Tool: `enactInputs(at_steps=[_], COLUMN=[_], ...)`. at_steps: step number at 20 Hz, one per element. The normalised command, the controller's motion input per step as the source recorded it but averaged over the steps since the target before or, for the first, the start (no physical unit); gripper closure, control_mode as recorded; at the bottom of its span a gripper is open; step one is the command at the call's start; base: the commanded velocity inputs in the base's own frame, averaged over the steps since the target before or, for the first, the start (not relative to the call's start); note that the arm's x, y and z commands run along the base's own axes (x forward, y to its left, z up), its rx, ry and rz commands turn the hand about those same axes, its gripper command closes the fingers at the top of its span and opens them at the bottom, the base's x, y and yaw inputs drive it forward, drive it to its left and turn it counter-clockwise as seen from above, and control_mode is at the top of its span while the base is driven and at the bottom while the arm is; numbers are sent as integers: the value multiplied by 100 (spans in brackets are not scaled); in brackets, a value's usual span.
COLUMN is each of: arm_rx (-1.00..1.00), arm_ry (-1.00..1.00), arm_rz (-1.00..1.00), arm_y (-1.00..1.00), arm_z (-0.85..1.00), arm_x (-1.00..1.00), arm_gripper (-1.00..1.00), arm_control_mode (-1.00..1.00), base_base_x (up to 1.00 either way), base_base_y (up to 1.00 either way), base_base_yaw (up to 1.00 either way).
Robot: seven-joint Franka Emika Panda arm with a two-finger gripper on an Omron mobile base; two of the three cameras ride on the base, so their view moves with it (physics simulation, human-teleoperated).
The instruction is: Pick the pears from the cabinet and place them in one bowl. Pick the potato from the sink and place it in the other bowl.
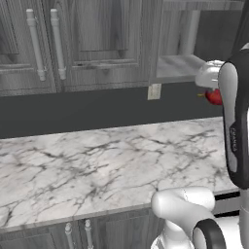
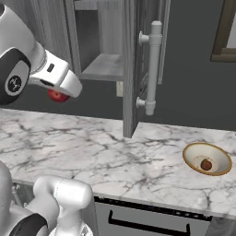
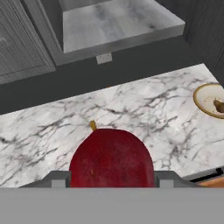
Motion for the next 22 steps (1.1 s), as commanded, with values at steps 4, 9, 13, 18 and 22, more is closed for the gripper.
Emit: enactInputs(at_steps=[4,9,13,18,22], arm_rx=[1,-1,0,0,0], arm_ry=[1,2,16,33,23], arm_rz=[2,0,0,0,0], arm_y=[30,11,1,2,1], arm_z=[-100,-54,0,0,-15], arm_x=[-40,-7,-6,-2,0], arm_gripper=[100,100,100,100,100], arm_control_mode=[-100,-100,-100,-100,-100], base_base_x=[0,0,0,0,0], base_base_y=[0,0,0,0,0], base_base_yaw=[0,0,0,0,0])
